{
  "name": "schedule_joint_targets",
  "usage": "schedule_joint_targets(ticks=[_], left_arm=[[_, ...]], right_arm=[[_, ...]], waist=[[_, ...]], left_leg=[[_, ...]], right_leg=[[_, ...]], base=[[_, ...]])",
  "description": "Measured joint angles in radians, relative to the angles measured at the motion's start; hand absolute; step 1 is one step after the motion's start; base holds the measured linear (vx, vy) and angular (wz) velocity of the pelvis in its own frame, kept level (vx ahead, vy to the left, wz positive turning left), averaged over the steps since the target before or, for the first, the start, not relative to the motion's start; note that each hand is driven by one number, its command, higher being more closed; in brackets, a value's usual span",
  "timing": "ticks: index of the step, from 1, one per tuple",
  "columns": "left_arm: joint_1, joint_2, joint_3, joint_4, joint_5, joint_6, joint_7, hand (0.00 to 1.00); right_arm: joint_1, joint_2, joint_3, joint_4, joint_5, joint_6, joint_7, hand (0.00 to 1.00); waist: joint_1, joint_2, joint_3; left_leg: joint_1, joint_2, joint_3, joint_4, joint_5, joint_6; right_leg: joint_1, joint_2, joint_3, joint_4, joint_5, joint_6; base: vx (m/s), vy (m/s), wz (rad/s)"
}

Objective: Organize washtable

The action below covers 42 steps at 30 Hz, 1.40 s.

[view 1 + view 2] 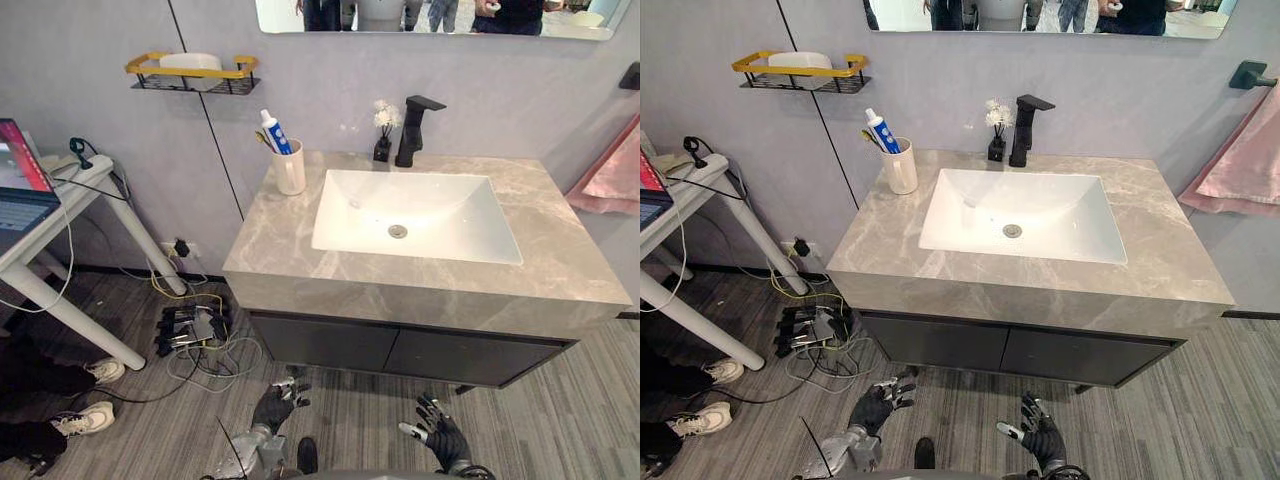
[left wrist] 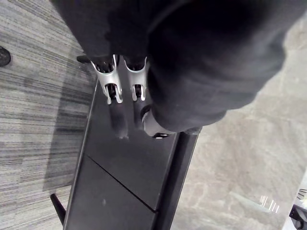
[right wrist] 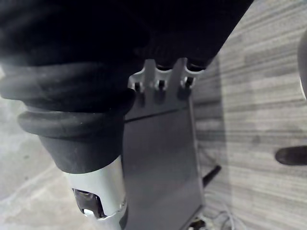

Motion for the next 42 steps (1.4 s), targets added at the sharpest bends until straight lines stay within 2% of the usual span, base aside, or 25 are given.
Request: schedule_joint_targets(ticks=[5, 7, 9, 10, 11, 12, 13, 14, 15, 16, 17, 18, 20, 21, 24, 29, 30, 32, 33, 35, 36, 38, 40, 41, 42], left_arm=[[-0.116, 0.001, -0.054, 0.028, 0.026, -0.005, 0.028, 0.0], [-0.167, 0.002, -0.049, 0.028, 0.039, -0.013, 0.056, 0.0], [-0.21, 0.004, -0.028, 0.026, 0.038, -0.015, 0.081, 0.0], [-0.223, -0.005, 0.013, 0.027, 0.037, -0.013, 0.088, 0.0], [-0.241, -0.008, 0.055, 0.031, 0.037, -0.012, 0.099, 0.0], [-0.248, -0.009, 0.068, 0.03, 0.037, -0.009, 0.103, 0.0], [-0.253, -0.01, 0.091, 0.018, 0.037, -0.004, 0.106, 0.0], [-0.262, -0.011, 0.117, 0.006, 0.034, -0.004, 0.108, 0.0], [-0.266, -0.017, 0.129, 0.005, 0.031, -0.004, 0.108, 0.0], [-0.269, -0.033, 0.145, 0.004, 0.025, -0.004, 0.109, 0.0], [-0.28, -0.063, 0.152, 0.01, 0.004, -0.012, 0.11, 0.0], [-0.284, -0.065, 0.153, 0.013, -0.006, -0.017, 0.112, 0.0], [-0.302, -0.1, 0.156, 0.05, -0.023, -0.011, 0.126, 0.0], [-0.296, -0.111, 0.155, 0.08, -0.04, -0.007, 0.139, 0.0], [-0.269, -0.114, 0.149, 0.085, -0.054, -0.003, 0.165, 0.0], [-0.257, -0.115, 0.151, 0.086, -0.051, -0.002, 0.168, 0.0], [-0.256, -0.12, 0.157, 0.085, -0.064, -0.001, 0.172, 0.0], [-0.226, -0.136, 0.183, 0.079, -0.084, -0.002, 0.181, 0.0], [-0.209, -0.137, 0.193, 0.075, -0.084, -0.002, 0.189, 0.0], [-0.123, -0.141, 0.233, 0.019, -0.085, -0.002, 0.198, 0.0], [-0.107, -0.142, 0.244, 0.0, -0.085, -0.002, 0.2, 0.0], [-0.091, -0.151, 0.299, -0.077, -0.084, -0.005, 0.203, 0.0], [-0.079, -0.16, 0.314, -0.136, -0.081, -0.017, 0.208, 0.0], [-0.076, -0.16, 0.312, -0.157, -0.081, -0.017, 0.208, 0.0], [-0.077, -0.166, 0.307, -0.172, -0.079, -0.017, 0.207, 0.0]], right_arm=[[-0.09, 0.011, -0.066, 0.024, 0.036, -0.001, -0.044, 0.0], [-0.135, 0.013, -0.08, 0.024, 0.061, -0.003, -0.07, 0.0], [-0.163, 0.017, -0.076, 0.023, 0.083, -0.006, -0.088, 0.0], [-0.187, 0.014, -0.073, 0.027, 0.089, -0.004, -0.088, 0.0], [-0.218, 0.019, -0.056, 0.033, 0.101, -0.004, -0.095, 0.0], [-0.219, 0.019, -0.052, 0.034, 0.101, -0.005, -0.098, 0.0], [-0.218, 0.017, -0.029, 0.046, 0.101, -0.007, -0.098, 0.0], [-0.228, 0.016, -0.002, 0.053, 0.1, -0.006, -0.093, 0.0], [-0.235, 0.01, 0.014, 0.053, 0.1, -0.006, -0.087, 0.0], [-0.25, -0.003, 0.032, 0.05, 0.1, -0.009, -0.082, 0.0], [-0.257, -0.018, 0.043, 0.057, 0.1, -0.013, -0.083, 0.0], [-0.257, -0.02, 0.048, 0.057, 0.1, -0.013, -0.082, 0.0], [-0.263, -0.032, 0.061, 0.05, 0.101, -0.008, -0.078, 0.0], [-0.255, -0.038, 0.06, 0.049, 0.1, -0.008, -0.072, 0.0], [-0.226, -0.04, 0.052, 0.04, 0.101, -0.016, -0.06, 0.0], [-0.211, -0.039, -0.001, 0.013, 0.122, -0.03, -0.073, 0.0], [-0.214, -0.041, -0.018, 0.01, 0.143, -0.035, -0.088, 0.0], [-0.235, -0.041, -0.02, 0.01, 0.163, -0.04, -0.092, 0.0], [-0.24, -0.041, -0.018, 0.009, 0.17, -0.042, -0.092, 0.0], [-0.25, -0.056, 0.018, 0.009, 0.188, -0.044, -0.09, 0.0], [-0.251, -0.061, 0.028, 0.008, 0.189, -0.044, -0.086, 0.0], [-0.253, -0.065, 0.051, 0.008, 0.199, -0.043, -0.082, 0.0], [-0.262, -0.064, 0.051, -0.017, 0.203, -0.041, -0.08, 0.0], [-0.26, -0.062, 0.051, -0.047, 0.211, -0.042, -0.078, 0.0], [-0.257, -0.059, 0.05, -0.062, 0.214, -0.042, -0.079, 0.0]], waist=[[-0.006, -0.003, 0.022], [-0.011, -0.008, 0.031], [-0.029, -0.019, 0.028], [-0.037, -0.008, 0.029], [-0.034, -0.005, 0.033], [-0.035, -0.005, 0.033], [-0.029, -0.01, 0.033], [-0.024, -0.027, 0.028], [-0.022, -0.027, 0.03], [-0.011, -0.01, 0.019], [-0.005, -0.011, 0.014], [-0.006, -0.025, 0.012], [-0.008, -0.002, 0.038], [-0.009, -0.001, 0.045], [-0.015, -0.002, 0.058], [-0.037, 0.007, 0.09], [-0.039, 0.01, 0.113], [-0.024, 0.013, 0.145], [-0.019, 0.019, 0.151], [0.004, 0.047, 0.155], [0.006, 0.05, 0.155], [0.008, 0.048, 0.159], [0.037, 0.049, 0.157], [0.042, 0.051, 0.156], [0.041, 0.052, 0.154]], left_leg=[[-0.025, 0.022, 0.125, 0.001, -0.008, 0.004], [-0.039, 0.041, 0.215, 0.005, -0.009, 0.004], [-0.058, 0.05, 0.328, 0.009, -0.017, 0.015], [-0.065, 0.098, 0.419, 0.007, -0.029, 0.036], [-0.053, 0.133, 0.52, 0.01, -0.031, 0.037], [-0.044, 0.148, 0.56, 0.021, -0.037, 0.041], [-0.025, 0.172, 0.641, 0.066, -0.068, 0.048], [-0.019, 0.197, 0.716, 0.134, -0.11, 0.035], [-0.015, 0.21, 0.739, 0.158, -0.126, 0.021], [-0.014, 0.235, 0.779, 0.15, -0.14, 0.003], [-0.021, 0.251, 0.831, 0.165, -0.144, -0.02], [-0.024, 0.247, 0.847, 0.186, -0.149, -0.021], [-0.056, 0.306, 0.855, 0.266, -0.148, -0.022], [-0.058, 0.35, 0.861, 0.315, -0.152, -0.026], [-0.034, 0.404, 0.85, 0.362, -0.157, -0.032], [0.006, 0.422, 0.855, 0.374, -0.176, -0.053], [0.009, 0.418, 0.796, 0.407, -0.232, -0.078], [-0.026, 0.363, 0.56, 0.483, -0.357, -0.103], [-0.04, 0.335, 0.468, 0.514, -0.386, -0.099], [-0.07, 0.194, 0.121, 0.603, -0.494, -0.051], [-0.074, 0.158, 0.045, 0.622, -0.507, -0.038], [-0.123, 0.082, -0.237, 0.748, -0.53, -0.029], [-0.127, 0.066, -0.33, 0.771, -0.547, -0.033], [-0.118, 0.068, -0.343, 0.718, -0.555, -0.055], [-0.104, 0.07, -0.344, 0.677, -0.567, -0.053]], right_leg=[[-0.101, 0.014, 0.127, 0.019, 0.02, 0.0], [-0.148, 0.032, 0.209, -0.012, 0.074, 0.001], [-0.195, 0.048, 0.297, -0.085, 0.163, 0.007], [-0.198, 0.065, 0.296, -0.155, 0.241, -0.015], [-0.264, 0.06, 0.104, 0.052, 0.144, -0.116], [-0.266, 0.04, 0.024, 0.126, 0.11, -0.121], [-0.239, -0.021, -0.096, 0.208, 0.095, -0.133], [-0.236, -0.039, -0.154, 0.21, 0.116, -0.113], [-0.241, -0.029, -0.19, 0.202, 0.123, -0.113], [-0.233, -0.005, -0.222, 0.108, 0.138, -0.11], [-0.21, -0.004, -0.25, 0.086, 0.079, -0.092], [-0.204, -0.019, -0.261, 0.095, 0.043, -0.07], [-0.189, 0.043, -0.254, 0.001, 0.093, -0.086], [-0.18, 0.068, -0.246, -0.009, 0.095, -0.094], [-0.143, 0.101, -0.247, -0.001, 0.083, -0.112], [-0.126, 0.118, -0.215, 0.015, 0.071, -0.117], [-0.137, 0.123, -0.183, 0.047, 0.059, -0.121], [-0.159, 0.131, -0.086, 0.121, 0.033, -0.132], [-0.17, 0.14, -0.045, 0.147, 0.024, -0.134], [-0.219, 0.22, 0.142, 0.198, 0.01, -0.149], [-0.227, 0.243, 0.184, 0.196, 0.014, -0.152], [-0.235, 0.322, 0.362, 0.149, 0.085, -0.156], [-0.233, 0.37, 0.501, 0.106, 0.116, -0.154], [-0.233, 0.379, 0.544, 0.087, 0.123, -0.149], [-0.235, 0.379, 0.556, 0.075, 0.128, -0.145]], base=[[0.03, -0.004, -0.71], [0.0, 0.001, -1.38], [0.0, 0.015, -1.61], [-0.02, -0.022, -2.28], [-0.03, -0.034, -2.33], [0.0, -0.036, -2.32], [0.02, -0.056, -2.14], [0.01, -0.074, -2.06], [-0.11, -0.187, -1.94], [-0.11, -0.224, -1.56], [-0.07, -0.228, -1.32], [0.05, -0.221, -0.83], [0.01, -0.198, -0.49], [-0.05, -0.124, -0.3], [-0.03, -0.084, -0.13], [-0.08, -0.007, -0.19], [-0.15, 0.027, -0.7], [-0.22, 0.077, -1.26], [-0.2, 0.169, -2.01], [-0.12, 0.177, -2.54], [-0.02, 0.114, -2.35], [0.02, 0.081, -2.22], [-0.03, 0.236, -2.53], [-0.04, 0.248, -2.35], [-0.06, 0.288, -2.07]])
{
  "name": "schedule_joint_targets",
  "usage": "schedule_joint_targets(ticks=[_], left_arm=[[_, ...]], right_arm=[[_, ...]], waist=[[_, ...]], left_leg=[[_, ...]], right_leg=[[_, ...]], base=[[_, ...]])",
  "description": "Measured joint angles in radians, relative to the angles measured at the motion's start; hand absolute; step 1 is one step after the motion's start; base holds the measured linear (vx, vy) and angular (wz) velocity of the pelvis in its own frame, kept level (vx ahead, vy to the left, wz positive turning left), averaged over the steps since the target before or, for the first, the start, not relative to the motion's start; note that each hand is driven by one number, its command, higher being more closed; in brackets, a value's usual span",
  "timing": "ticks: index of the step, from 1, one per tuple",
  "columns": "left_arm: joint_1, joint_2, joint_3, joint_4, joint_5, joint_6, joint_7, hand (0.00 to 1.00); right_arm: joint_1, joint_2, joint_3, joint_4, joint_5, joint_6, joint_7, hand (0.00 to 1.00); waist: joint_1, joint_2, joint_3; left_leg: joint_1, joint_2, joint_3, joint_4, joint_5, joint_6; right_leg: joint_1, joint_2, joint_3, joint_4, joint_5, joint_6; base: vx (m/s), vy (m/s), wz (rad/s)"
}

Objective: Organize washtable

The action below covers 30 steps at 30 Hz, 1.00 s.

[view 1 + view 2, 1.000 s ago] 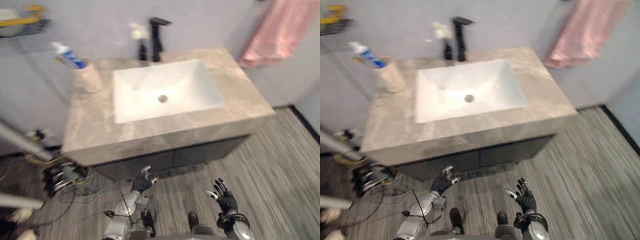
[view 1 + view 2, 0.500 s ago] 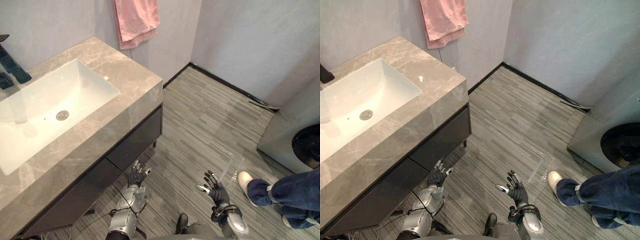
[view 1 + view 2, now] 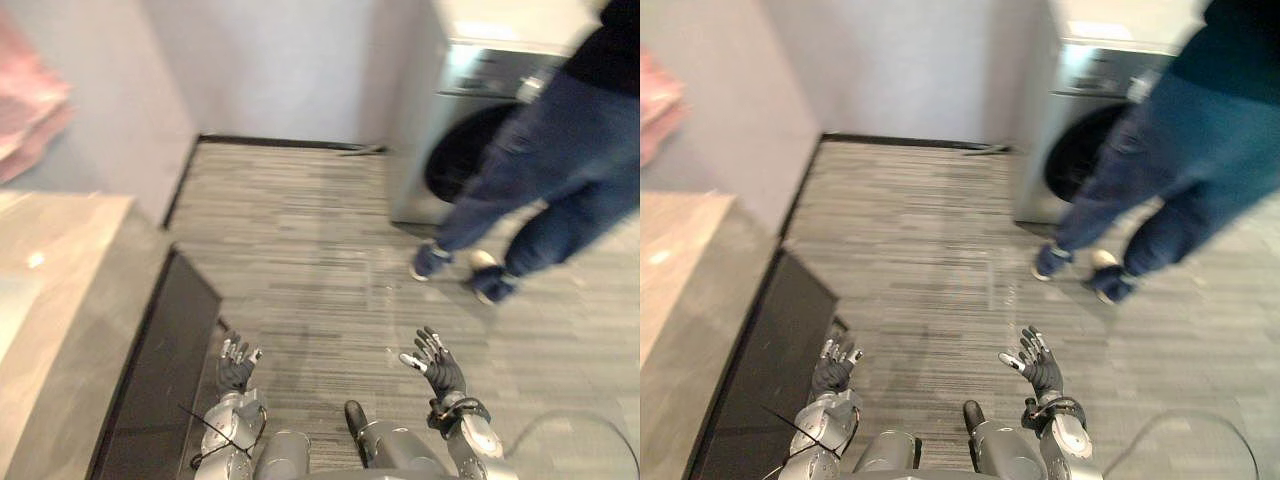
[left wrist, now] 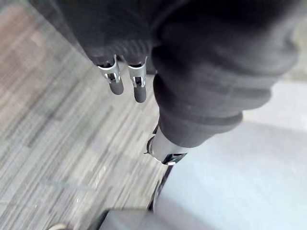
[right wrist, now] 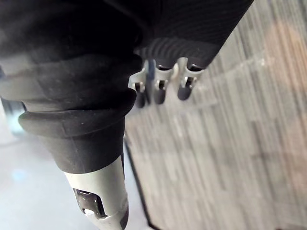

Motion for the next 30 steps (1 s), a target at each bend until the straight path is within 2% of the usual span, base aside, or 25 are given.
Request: schedule_joint_targets(ticks=[1, 2, 3, 4, 6, 9, 11, 13, 15, 17, 18, 19, 20, 21, 22, 23, 24, 25, 26, 27, 28, 29, 30], left_arm=[[-0.016, -0.004, -0.004, -0.016, 0.0, 0.0, 0.0, 0.0], [-0.023, -0.005, -0.008, -0.025, 0.0, 0.0, -0.001, 0.0], [-0.026, -0.005, -0.008, -0.066, 0.004, -0.001, 0.0, 0.0], [-0.025, -0.005, -0.01, -0.072, 0.006, -0.005, 0.0, 0.0], [-0.019, -0.005, -0.015, -0.115, 0.03, -0.005, -0.001, 0.0], [-0.021, -0.005, -0.023, -0.154, 0.042, -0.012, -0.003, 0.0], [-0.017, -0.005, -0.028, -0.154, 0.042, -0.011, -0.003, 0.0], [-0.014, -0.005, -0.052, -0.155, 0.042, -0.008, -0.016, 0.0], [-0.017, -0.005, -0.068, -0.163, 0.045, -0.008, -0.021, 0.0], [-0.029, 0.003, -0.091, -0.17, 0.052, -0.007, -0.022, 0.0], [-0.034, 0.008, -0.1, -0.17, 0.052, -0.005, -0.022, 0.0], [-0.054, 0.016, -0.121, -0.169, 0.059, -0.003, -0.022, 0.0], [-0.078, 0.017, -0.134, -0.169, 0.067, -0.002, -0.022, 0.0], [-0.086, 0.017, -0.136, -0.169, 0.073, 0.0, -0.022, 0.0], [-0.087, 0.02, -0.135, -0.17, 0.079, 0.002, -0.021, 0.0], [-0.075, 0.024, -0.134, -0.171, 0.079, 0.004, -0.021, 0.0], [-0.065, 0.024, -0.132, -0.172, 0.078, 0.005, -0.021, 0.0], [-0.051, 0.021, -0.118, -0.179, 0.076, 0.009, -0.02, 0.0], [-0.05, 0.018, -0.108, -0.179, 0.075, 0.012, -0.02, 0.0], [-0.049, 0.017, -0.074, -0.177, 0.061, 0.016, -0.021, 0.0], [-0.056, 0.014, -0.068, -0.176, 0.057, 0.016, -0.021, 0.0], [-0.073, 0.008, -0.048, -0.162, 0.036, 0.014, -0.02, 0.0], [-0.077, 0.008, -0.038, -0.145, 0.03, 0.015, -0.02, 0.0]], right_arm=[[0.01, 0.01, -0.002, -0.018, 0.006, 0.001, 0.0, 0.0], [0.024, 0.017, -0.001, -0.049, 0.007, 0.003, 0.0, 0.0], [0.059, 0.037, 0.003, -0.115, 0.017, 0.004, 0.001, 0.0], [0.071, 0.047, 0.004, -0.132, 0.024, 0.004, 0.002, 0.0], [0.083, 0.074, 0.004, -0.149, 0.08, 0.007, 0.002, 0.0], [0.1, 0.085, 0.004, -0.164, 0.136, 0.021, 0.004, 0.0], [0.108, 0.089, 0.006, -0.167, 0.147, 0.039, 0.017, 0.0], [0.133, 0.089, 0.001, -0.184, 0.151, 0.047, 0.02, 0.0], [0.147, 0.091, -0.002, -0.204, 0.152, 0.049, 0.02, 0.0], [0.153, 0.104, -0.019, -0.236, 0.163, 0.049, 0.017, 0.0], [0.152, 0.107, -0.027, -0.248, 0.163, 0.047, 0.016, 0.0], [0.143, 0.113, -0.058, -0.257, 0.165, 0.044, 0.011, 0.0], [0.135, 0.119, -0.088, -0.257, 0.167, 0.043, 0.004, 0.0], [0.135, 0.118, -0.095, -0.258, 0.168, 0.042, -0.005, 0.0], [0.135, 0.12, -0.105, -0.259, 0.168, 0.041, -0.014, 0.0], [0.136, 0.12, -0.11, -0.261, 0.168, 0.037, -0.021, 0.0], [0.137, 0.121, -0.111, -0.263, 0.167, 0.034, -0.028, 0.0], [0.137, 0.119, -0.109, -0.264, 0.161, 0.03, -0.031, 0.0], [0.128, 0.118, -0.108, -0.264, 0.16, 0.03, -0.03, 0.0], [0.105, 0.117, -0.111, -0.261, 0.153, 0.023, -0.03, 0.0], [0.098, 0.118, -0.114, -0.257, 0.146, 0.016, -0.031, 0.0], [0.062, 0.117, -0.137, -0.188, 0.125, 0.001, -0.032, 0.0], [0.046, 0.115, -0.144, -0.151, 0.121, 0.002, -0.034, 0.0]], waist=[[-0.003, -0.018, -0.01], [-0.007, -0.019, -0.015], [0.002, -0.036, -0.017], [0.009, -0.037, -0.02], [0.008, -0.039, -0.031], [0.011, -0.041, -0.035], [0.012, -0.047, -0.039], [0.011, -0.043, -0.042], [0.007, -0.042, -0.043], [0.009, -0.048, -0.05], [0.007, -0.045, -0.052], [0.006, -0.027, -0.054], [0.005, -0.009, -0.048], [0.002, -0.002, -0.046], [-0.007, 0.001, -0.047], [-0.014, 0.0, -0.048], [-0.015, -0.001, -0.051], [-0.014, -0.016, -0.067], [-0.016, -0.002, -0.075], [-0.018, 0.033, -0.102], [-0.023, 0.037, -0.102], [-0.042, 0.017, -0.109], [-0.045, 0.005, -0.115]], left_leg=[[0.027, 0.007, 0.07, -0.04, -0.009, 0.028], [0.028, 0.016, 0.114, -0.043, -0.005, 0.034], [0.057, 0.016, 0.219, -0.029, -0.013, 0.043], [0.067, 0.019, 0.263, -0.017, -0.02, 0.043], [0.092, 0.021, 0.384, -0.017, -0.026, 0.052], [0.113, 0.022, 0.484, -0.014, -0.043, 0.077], [0.117, 0.021, 0.549, -0.008, -0.047, 0.085], [0.123, 0.026, 0.616, 0.004, -0.065, 0.103], [0.121, 0.035, 0.665, 0.013, -0.079, 0.117], [0.098, 0.067, 0.778, 0.048, -0.092, 0.121], [0.089, 0.079, 0.805, 0.059, -0.095, 0.124], [0.07, 0.118, 0.854, 0.077, -0.101, 0.135], [0.067, 0.155, 0.896, 0.079, -0.101, 0.135], [0.072, 0.168, 0.913, 0.074, -0.101, 0.135], [0.105, 0.179, 0.963, 0.049, -0.101, 0.136], [0.157, 0.177, 1.021, 0.03, -0.101, 0.136], [0.184, 0.17, 1.052, 0.024, -0.101, 0.136], [0.237, 0.153, 1.117, 0.02, -0.101, 0.136], [0.239, 0.159, 1.131, 0.016, -0.098, 0.132], [0.216, 0.203, 1.159, 0.008, -0.078, 0.101], [0.218, 0.198, 1.178, -0.005, -0.076, 0.104], [0.233, 0.148, 1.211, -0.061, -0.076, 0.106], [0.234, 0.13, 1.219, -0.073, -0.076, 0.106]], right_leg=[[0.006, -0.011, 0.058, -0.049, 0.021, 0.028], [0.016, -0.022, 0.079, -0.085, 0.028, 0.038], [0.016, -0.039, 0.114, -0.102, 0.112, 0.066], [0.018, -0.036, 0.146, -0.102, 0.116, 0.102], [0.021, -0.033, 0.222, -0.111, 0.126, 0.115], [0.013, -0.025, 0.289, -0.128, 0.145, 0.144], [0.001, -0.019, 0.322, -0.129, 0.158, 0.162], [-0.001, -0.013, 0.359, -0.147, 0.174, 0.179], [-0.008, 0.005, 0.38, -0.169, 0.211, 0.184], [-0.035, 0.015, 0.358, -0.209, 0.271, 0.144], [-0.044, 0.012, 0.308, -0.219, 0.26, 0.105], [-0.102, 0.006, 0.149, -0.188, 0.204, 0.032], [-0.168, -0.015, -0.062, -0.093, 0.191, 0.025], [-0.19, -0.03, -0.164, -0.037, 0.175, 0.022], [-0.207, -0.072, -0.319, 0.094, 0.11, -0.01], [-0.202, -0.12, -0.422, 0.223, 0.039, -0.048], [-0.189, -0.147, -0.469, 0.274, 0.024, -0.082], [-0.148, -0.173, -0.599, 0.258, 0.014, -0.104], [-0.132, -0.156, -0.629, 0.215, 0.043, -0.131], [-0.105, -0.12, -0.665, 0.116, 0.064, -0.178], [-0.106, -0.142, -0.72, 0.167, 0.006, -0.194], [-0.095, -0.248, -0.809, 0.304, -0.141, -0.098], [-0.079, -0.271, -0.81, 0.287, -0.175, -0.056]], base=[[-0.03, 0.242, -1.59], [-0.04, 0.416, -2.1], [-0.02, 0.288, -1.66], [-0.03, 0.276, -1.8], [-0.01, 0.232, -1.49], [0.01, 0.193, -1.06], [0.0, 0.12, -1.07], [-0.03, 0.106, -0.95], [-0.05, 0.095, -0.89], [-0.08, 0.08, -1.39], [-0.07, 0.048, -1.26], [-0.05, 0.05, -1.13], [-0.04, 0.097, -1.09], [0.01, 0.114, -1.03], [0.06, 0.104, -1.04], [0.08, 0.05, -1.15], [0.1, -0.012, -1.67], [0.07, -0.024, -1.67], [0.06, -0.072, -2.23], [0.01, -0.05, -1.61], [0.1, -0.041, -1.66], [0.11, -0.005, -0.99], [0.15, -0.088, -1.11]])
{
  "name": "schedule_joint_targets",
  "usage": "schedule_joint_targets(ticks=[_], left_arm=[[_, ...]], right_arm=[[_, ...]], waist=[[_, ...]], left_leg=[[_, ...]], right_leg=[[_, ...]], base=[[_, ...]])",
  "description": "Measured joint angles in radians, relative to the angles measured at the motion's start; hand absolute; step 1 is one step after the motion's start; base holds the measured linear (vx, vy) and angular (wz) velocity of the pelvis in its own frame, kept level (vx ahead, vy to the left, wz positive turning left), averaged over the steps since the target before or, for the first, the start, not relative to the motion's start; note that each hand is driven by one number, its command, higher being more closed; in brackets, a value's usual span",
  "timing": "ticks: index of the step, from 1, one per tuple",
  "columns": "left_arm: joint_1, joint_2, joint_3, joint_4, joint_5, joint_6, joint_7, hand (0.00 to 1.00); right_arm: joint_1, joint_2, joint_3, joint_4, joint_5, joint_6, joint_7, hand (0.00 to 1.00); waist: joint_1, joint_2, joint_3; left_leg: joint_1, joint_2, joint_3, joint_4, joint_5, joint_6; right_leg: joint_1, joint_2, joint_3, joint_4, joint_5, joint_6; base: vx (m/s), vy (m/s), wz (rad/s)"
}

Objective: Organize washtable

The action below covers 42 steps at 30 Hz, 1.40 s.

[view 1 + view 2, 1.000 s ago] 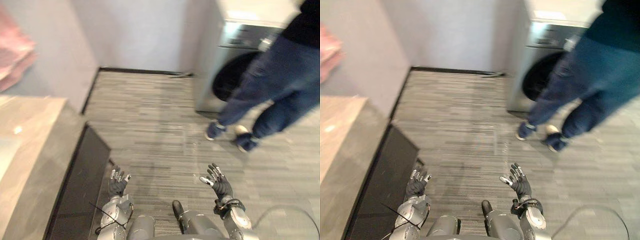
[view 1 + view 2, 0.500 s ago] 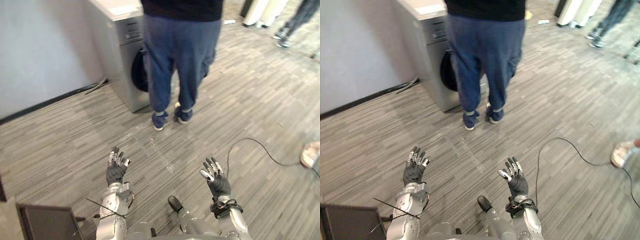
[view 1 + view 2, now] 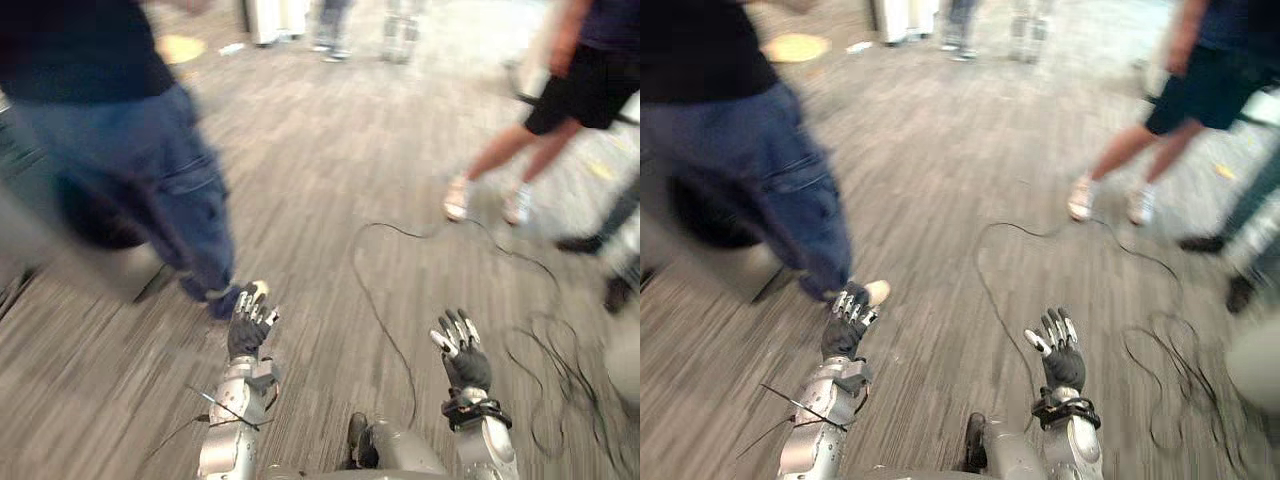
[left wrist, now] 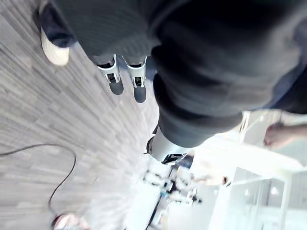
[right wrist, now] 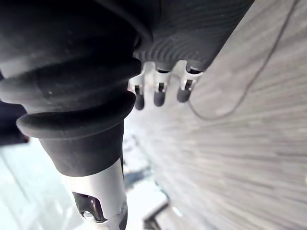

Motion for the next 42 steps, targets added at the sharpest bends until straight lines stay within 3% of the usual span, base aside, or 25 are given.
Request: schedule_joint_targets(ticks=[1, 2, 4, 6, 8, 11, 13, 15, 16, 17, 19, 20, 23, 25, 26, 35, 36, 42], left_arm=[[-0.011, -0.01, 0.009, 0.054, -0.014, 0.005, 0.001, 0.0], [-0.019, -0.015, 0.017, 0.081, -0.015, 0.012, 0.002, 0.0], [-0.003, -0.009, 0.027, 0.143, -0.03, 0.026, 0.003, 0.0], [0.006, -0.005, 0.018, 0.173, -0.031, 0.026, 0.004, 0.0], [0.004, -0.004, -0.008, 0.173, -0.032, 0.026, 0.001, 0.0], [-0.003, -0.002, -0.016, 0.184, -0.029, 0.025, -0.011, 0.0], [0.0, 0.001, -0.011, 0.2, -0.029, 0.025, -0.013, 0.0], [0.009, 0.003, 0.014, 0.213, -0.029, 0.025, -0.012, 0.0], [0.019, 0.005, 0.034, 0.212, -0.029, 0.024, -0.012, 0.0], [0.025, 0.006, 0.033, 0.212, -0.029, 0.022, -0.012, 0.0], [0.046, 0.0, 0.024, 0.216, -0.029, 0.022, -0.014, 0.0], [0.048, 0.007, 0.013, 0.214, -0.029, 0.023, -0.017, 0.0], [0.075, 0.032, -0.013, 0.192, -0.027, 0.02, -0.022, 0.0], [0.091, 0.038, -0.028, 0.181, -0.021, 0.019, -0.024, 0.0], [0.093, 0.045, -0.054, 0.165, -0.003, 0.019, -0.026, 0.0], [0.088, 0.046, -0.081, 0.139, 0.01, 0.017, -0.044, 0.0], [0.079, 0.061, -0.074, 0.198, 0.011, 0.018, -0.044, 0.0], [0.079, 0.062, -0.074, 0.198, 0.011, 0.018, -0.043, 0.0]], right_arm=[[-0.03, -0.007, -0.006, 0.071, -0.002, 0.008, -0.004, 0.0], [-0.041, -0.013, -0.005, 0.092, -0.003, 0.015, -0.009, 0.0], [-0.04, -0.019, 0.016, 0.151, -0.001, 0.037, -0.012, 0.0], [-0.023, -0.012, 0.026, 0.158, 0.003, 0.038, -0.009, 0.0], [-0.02, -0.019, 0.023, 0.158, 0.004, 0.037, 0.002, 0.0], [0.015, -0.03, 0.015, 0.181, 0.0, 0.038, 0.01, 0.0], [0.035, -0.03, 0.016, 0.194, -0.003, 0.044, 0.012, 0.0], [0.041, -0.037, 0.022, 0.194, -0.013, 0.044, 0.018, 0.0], [0.028, -0.037, 0.034, 0.197, -0.036, 0.043, 0.027, 0.0], [0.016, -0.045, 0.036, 0.207, -0.046, 0.04, 0.028, 0.0], [-0.019, -0.07, 0.045, 0.24, -0.079, 0.04, 0.031, 0.0], [-0.016, -0.056, 0.052, 0.239, -0.089, 0.043, 0.032, 0.0], [0.017, -0.034, 0.078, 0.233, -0.099, 0.045, 0.054, 0.0], [0.018, -0.033, 0.081, 0.233, -0.104, 0.044, 0.053, 0.0], [0.018, -0.035, 0.082, 0.233, -0.116, 0.043, 0.053, 0.0], [-0.011, -0.041, 0.115, 0.279, -0.146, 0.044, 0.055, 0.0], [-0.067, -0.075, 0.141, 0.354, -0.158, 0.046, 0.054, 0.0], [-0.067, -0.075, 0.141, 0.355, -0.157, 0.046, 0.053, 0.0]], waist=[[-0.002, 0.006, 0.004], [-0.002, 0.013, 0.004], [0.008, 0.009, 0.009], [0.006, -0.021, 0.012], [0.0, -0.016, 0.011], [-0.003, -0.022, 0.01], [-0.001, -0.021, 0.013], [0.001, -0.02, 0.018], [0.017, -0.037, 0.034], [0.033, -0.027, 0.033], [0.046, 0.004, 0.04], [0.05, -0.019, 0.042], [0.057, -0.052, 0.042], [0.057, -0.057, 0.04], [0.058, -0.079, 0.03], [0.059, -0.079, 0.031], [0.059, -0.089, -0.022], [0.059, -0.089, -0.022]], left_leg=[[0.001, -0.003, 0.011, -0.012, 0.001, -0.001], [0.001, 0.001, 0.013, -0.012, 0.012, -0.007], [-0.007, 0.073, 0.007, 0.103, 0.043, -0.04], [-0.017, 0.108, -0.028, 0.093, 0.042, -0.048], [-0.04, 0.146, -0.039, 0.019, 0.079, -0.077], [-0.026, 0.121, -0.058, 0.009, 0.111, -0.083], [-0.031, 0.11, -0.105, 0.039, 0.12, -0.066], [-0.081, 0.104, -0.267, 0.154, 0.145, -0.02], [-0.152, 0.075, -0.451, 0.21, 0.137, -0.015], [-0.189, 0.024, -0.635, 0.161, 0.124, -0.043], [-0.172, -0.008, -0.797, 0.012, 0.147, -0.082], [-0.159, -0.033, -0.787, -0.03, 0.157, -0.08], [-0.155, -0.07, -0.785, -0.056, 0.167, -0.065], [-0.145, -0.094, -0.78, -0.092, 0.18, -0.06], [-0.143, -0.114, -0.78, -0.123, 0.196, -0.054], [-0.103, -0.133, -0.743, -0.157, 0.203, -0.052], [-0.108, -0.151, -0.737, -0.258, 0.295, -0.038], [-0.107, -0.151, -0.736, -0.26, 0.296, -0.039]], right_leg=[[0.01, 0.023, 0.025, -0.058, 0.012, 0.026], [0.029, 0.044, 0.038, -0.102, 0.033, 0.025], [0.123, 0.11, 0.099, -0.264, 0.112, 0.007], [0.172, 0.109, 0.141, -0.314, 0.132, 0.007], [0.178, 0.11, 0.144, -0.325, 0.137, 0.013], [0.208, 0.096, 0.156, -0.36, 0.153, 0.042], [0.231, 0.091, 0.168, -0.389, 0.167, 0.054], [0.271, 0.084, 0.182, -0.425, 0.184, 0.058], [0.282, 0.067, 0.207, -0.426, 0.191, 0.065], [0.274, 0.059, 0.245, -0.424, 0.198, 0.076], [0.271, 0.073, 0.281, -0.422, 0.203, 0.109], [0.264, 0.049, 0.294, -0.426, 0.21, 0.119], [0.257, 0.01, 0.288, -0.426, 0.213, 0.134], [0.251, -0.009, 0.292, -0.428, 0.215, 0.14], [0.24, -0.024, 0.294, -0.428, 0.218, 0.144], [0.237, -0.035, 0.332, -0.429, 0.221, 0.149], [0.231, -0.037, 0.336, -0.534, 0.315, 0.158], [0.231, -0.037, 0.336, -0.534, 0.315, 0.158]], base=[[0.06, -0.097, -0.75], [0.16, -0.154, -0.94], [0.17, -0.118, -0.8], [0.03, -0.077, -0.52], [-0.01, -0.019, -0.21], [-0.01, 0.098, 0.04], [0.0, 0.09, -0.05], [0.0, 0.077, -0.16], [-0.03, 0.129, -0.55], [-0.04, 0.148, -0.7], [-0.04, 0.198, -0.58], [-0.02, 0.217, -0.21], [-0.04, 0.206, 0.07], [-0.01, 0.101, 0.05], [0.0, 0.077, 0.04], [0.03, 0.044, -0.11], [0.0, 0.009, -0.06], [0.0, 0.0, 0.0]])
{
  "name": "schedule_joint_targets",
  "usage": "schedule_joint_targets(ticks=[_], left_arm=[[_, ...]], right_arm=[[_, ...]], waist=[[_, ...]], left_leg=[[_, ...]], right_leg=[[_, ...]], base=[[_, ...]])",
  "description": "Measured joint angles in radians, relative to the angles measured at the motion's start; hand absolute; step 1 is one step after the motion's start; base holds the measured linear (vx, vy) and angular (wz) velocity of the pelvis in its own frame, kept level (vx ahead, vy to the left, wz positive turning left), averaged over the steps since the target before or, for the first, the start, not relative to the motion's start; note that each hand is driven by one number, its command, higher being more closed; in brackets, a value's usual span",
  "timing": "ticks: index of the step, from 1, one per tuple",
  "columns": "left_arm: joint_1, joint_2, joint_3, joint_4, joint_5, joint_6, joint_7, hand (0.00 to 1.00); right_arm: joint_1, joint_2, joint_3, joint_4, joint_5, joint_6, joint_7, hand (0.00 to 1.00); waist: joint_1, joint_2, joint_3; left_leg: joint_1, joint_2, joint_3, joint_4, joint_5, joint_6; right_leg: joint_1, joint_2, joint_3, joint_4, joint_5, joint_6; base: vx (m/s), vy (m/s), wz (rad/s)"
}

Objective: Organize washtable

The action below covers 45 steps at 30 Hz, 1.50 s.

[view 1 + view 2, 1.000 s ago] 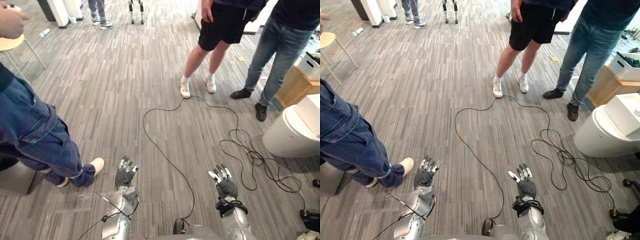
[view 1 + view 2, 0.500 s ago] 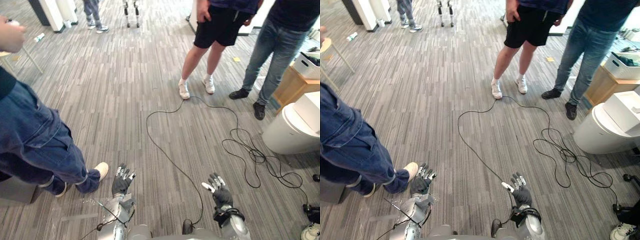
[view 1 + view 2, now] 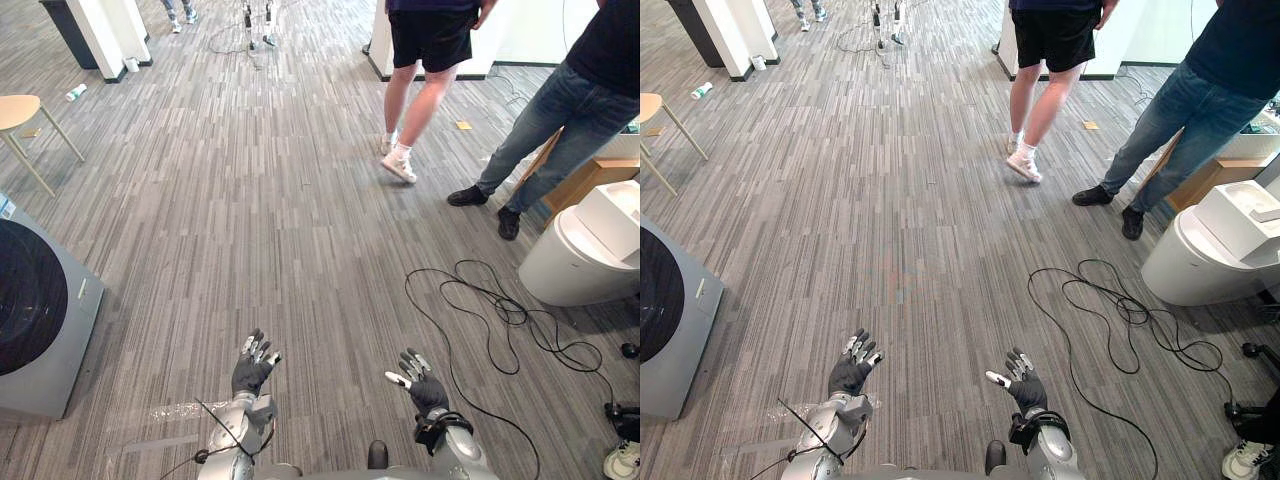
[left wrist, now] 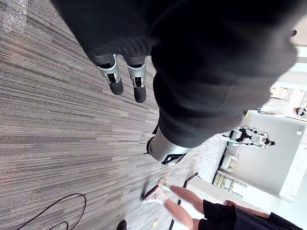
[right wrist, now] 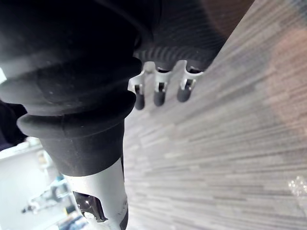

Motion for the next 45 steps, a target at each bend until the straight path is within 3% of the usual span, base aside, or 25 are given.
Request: schedule_joint_targets(ticks=[14, 20, 23, 31, 34, 37, 40, 41, 42, 43, 44, 45], left_arm=[[-0.039, 0.04, -0.011, 0.294, 0.001, -0.032, 0.05, 0.0], [-0.045, 0.049, 0.007, 0.502, 0.03, -0.042, 0.052, 0.0], [-0.084, 0.056, 0.076, 0.649, 0.059, -0.047, 0.054, 0.0], [-0.109, 0.066, 0.176, 0.794, 0.093, -0.044, 0.047, 0.0], [-0.124, 0.07, 0.2, 0.821, 0.118, -0.041, 0.043, 0.0], [-0.131, 0.06, 0.229, 0.821, 0.118, -0.041, 0.04, 0.0], [-0.146, 0.051, 0.234, 0.818, 0.119, -0.042, 0.021, 0.0], [-0.154, 0.05, 0.234, 0.816, 0.12, -0.042, 0.02, 0.0], [-0.158, 0.051, 0.231, 0.813, 0.12, -0.042, 0.02, 0.0], [-0.16, 0.052, 0.226, 0.812, 0.122, -0.042, 0.02, 0.0], [-0.16, 0.054, 0.227, 0.801, 0.137, -0.042, 0.02, 0.0], [-0.162, 0.056, 0.226, 0.796, 0.149, -0.041, 0.02, 0.0]], right_arm=[[-0.034, -0.003, -0.081, 0.256, 0.12, -0.046, -0.119, 0.0], [-0.046, -0.01, -0.132, 0.479, 0.117, -0.048, -0.135, 0.0], [-0.062, -0.012, -0.203, 0.614, 0.096, -0.045, -0.139, 0.0], [-0.1, -0.021, -0.263, 0.696, -0.01, -0.048, -0.138, 0.0], [-0.129, -0.021, -0.289, 0.734, -0.042, -0.044, -0.134, 0.0], [-0.141, -0.021, -0.325, 0.749, -0.066, -0.04, -0.132, 0.0], [-0.165, -0.024, -0.354, 0.753, -0.066, -0.04, -0.126, 0.0], [-0.173, -0.027, -0.362, 0.75, -0.064, -0.042, -0.115, 0.0], [-0.177, -0.03, -0.362, 0.747, -0.061, -0.042, -0.109, 0.0], [-0.179, -0.03, -0.362, 0.741, -0.056, -0.042, -0.108, 0.0], [-0.181, -0.029, -0.363, 0.719, -0.051, -0.044, -0.108, 0.0], [-0.177, -0.025, -0.365, 0.696, -0.038, -0.05, -0.108, 0.0]], waist=[[-0.004, -0.009, -0.004], [-0.003, -0.017, -0.013], [-0.002, -0.013, -0.013], [-0.003, -0.017, -0.016], [-0.005, -0.017, -0.014], [-0.003, -0.013, -0.005], [-0.003, 0.011, 0.029], [-0.003, 0.014, 0.047], [-0.002, 0.013, 0.058], [0.0, 0.025, 0.069], [-0.004, 0.01, 0.084], [-0.012, 0.018, 0.107]], left_leg=[[0.069, -0.019, 0.008, -0.104, 0.063, -0.008], [0.091, -0.029, 0.011, -0.155, 0.078, -0.025], [0.101, -0.033, 0.018, -0.183, 0.084, -0.031], [0.123, -0.036, 0.032, -0.231, 0.091, -0.031], [0.114, -0.037, 0.034, -0.22, 0.077, -0.01], [0.066, -0.03, 0.032, -0.113, 0.005, 0.004], [0.0, -0.011, 0.028, 0.049, -0.097, 0.027], [-0.016, -0.015, 0.027, 0.116, -0.146, 0.036], [-0.016, -0.021, 0.027, 0.142, -0.163, 0.044], [-0.015, -0.026, 0.025, 0.151, -0.171, 0.052], [0.002, -0.034, 0.011, 0.161, -0.188, 0.073], [0.037, -0.038, -0.004, 0.167, -0.206, 0.083]], right_leg=[[0.008, -0.016, 0.012, 0.035, -0.004, -0.001], [0.006, -0.021, 0.02, 0.037, -0.018, 0.006], [0.004, -0.022, 0.027, 0.031, -0.02, 0.008], [0.007, -0.019, 0.029, 0.013, -0.023, 0.015], [0.006, -0.018, 0.03, -0.002, -0.024, 0.017], [0.004, -0.024, 0.029, 0.005, -0.039, 0.031], [-0.038, -0.029, 0.031, 0.121, -0.11, 0.052], [-0.088, -0.045, 0.036, 0.261, -0.182, 0.066], [-0.124, -0.057, 0.044, 0.355, -0.211, 0.067], [-0.158, -0.061, 0.054, 0.43, -0.218, 0.063], [-0.225, -0.065, 0.076, 0.605, -0.207, 0.044], [-0.301, -0.052, 0.089, 0.756, -0.244, 0.028]], base=[[-0.04, -0.011, -0.01], [-0.05, -0.01, 0.01], [0.01, 0.006, -0.05], [0.09, 0.016, -0.05], [0.12, 0.028, -0.06], [0.09, 0.054, -0.02], [0.03, 0.103, 0.02], [0.01, 0.155, 0.09], [0.02, 0.168, 0.08], [0.06, 0.176, 0.12], [0.15, 0.192, 0.27], [0.14, 0.154, 0.31]])
